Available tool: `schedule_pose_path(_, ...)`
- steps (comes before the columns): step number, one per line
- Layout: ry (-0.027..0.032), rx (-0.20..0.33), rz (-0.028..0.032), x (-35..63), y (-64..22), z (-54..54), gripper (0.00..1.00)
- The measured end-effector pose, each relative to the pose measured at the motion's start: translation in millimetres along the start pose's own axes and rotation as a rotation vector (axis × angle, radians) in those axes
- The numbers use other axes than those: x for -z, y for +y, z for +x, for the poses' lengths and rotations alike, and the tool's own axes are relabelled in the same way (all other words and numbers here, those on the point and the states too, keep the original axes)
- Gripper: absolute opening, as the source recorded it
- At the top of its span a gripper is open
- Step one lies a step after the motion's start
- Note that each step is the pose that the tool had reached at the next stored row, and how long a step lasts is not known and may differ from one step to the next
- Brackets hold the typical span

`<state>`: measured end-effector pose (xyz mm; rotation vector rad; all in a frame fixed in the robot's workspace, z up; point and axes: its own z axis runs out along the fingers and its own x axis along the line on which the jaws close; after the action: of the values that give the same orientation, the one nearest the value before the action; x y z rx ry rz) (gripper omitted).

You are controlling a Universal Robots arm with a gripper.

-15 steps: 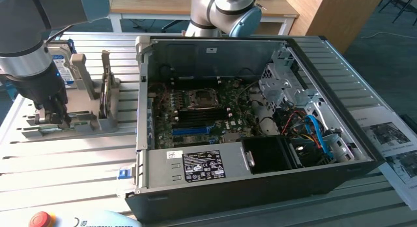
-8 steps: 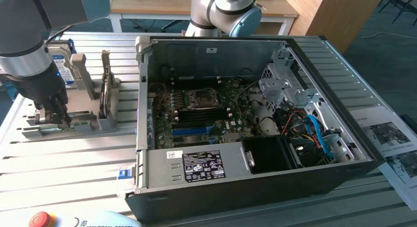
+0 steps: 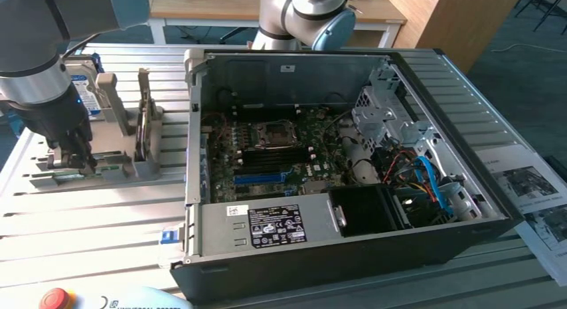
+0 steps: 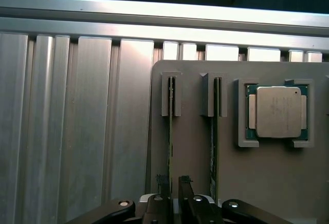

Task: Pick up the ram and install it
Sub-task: 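Pick up the ram and move it above insertion slot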

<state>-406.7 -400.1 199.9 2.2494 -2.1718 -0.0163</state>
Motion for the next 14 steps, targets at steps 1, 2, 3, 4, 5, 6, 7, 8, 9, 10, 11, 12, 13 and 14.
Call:
schedule_pose_path(1, 0.0, 0.0, 0.0, 0.0, 0.0, 0.0, 0.21)
schedule_pose_path(2, 0.0, 0.0, 0.0, 0.0, 0.0, 0.0, 0.21)
schedule_pose_path(3, 0.0001, 0.0, 0.0, 0.0, 0.0, 0.0, 0.21)
schedule_pose_path(4, 0.0, 0.0, -0.0001, 0.0, 0.0, 0.0, 0.21)
schedule_pose_path(5, 0.0, 0.0, 0.0, 0.0, 0.0, 0.0, 0.21)
schedule_pose_path(6, 0.0, 0.0, 0.0, 0.0, 0.0, 0.0, 0.21)
schedule_pose_path(7, 0.0001, 0.0, 0.0, 0.1, 0.0, 0.0, 0.21)
schedule_pose_path(8, 0.0, 0.0, 0.0, 0.0, 0.0, 0.0, 0.21)
schedule_pose_path(9, 0.0, 0.0, 0.0, 0.0, 0.0, 0.0, 0.21)
schedule_pose_path(10, 0.0, 0.0, -0.0001, 0.0, 0.0, 0.0, 0.21)
schedule_pose_path(11, 0.0001, 0.0, -0.0002, 0.1, 0.0, 0.2, 0.21)
schedule_pose_path(12, 0.0002, 0.0, -0.0002, 0.1, 0.0, 0.4, 0.21)
schedule_pose_path(13, 0.0001, 0.0, -0.0001, 0.1, 0.0, 0.5, 0.21)
schedule_pose_path(14, 0.0, 0.0, -0.0001, 0.0, 0.0, 0.7, 0.21)
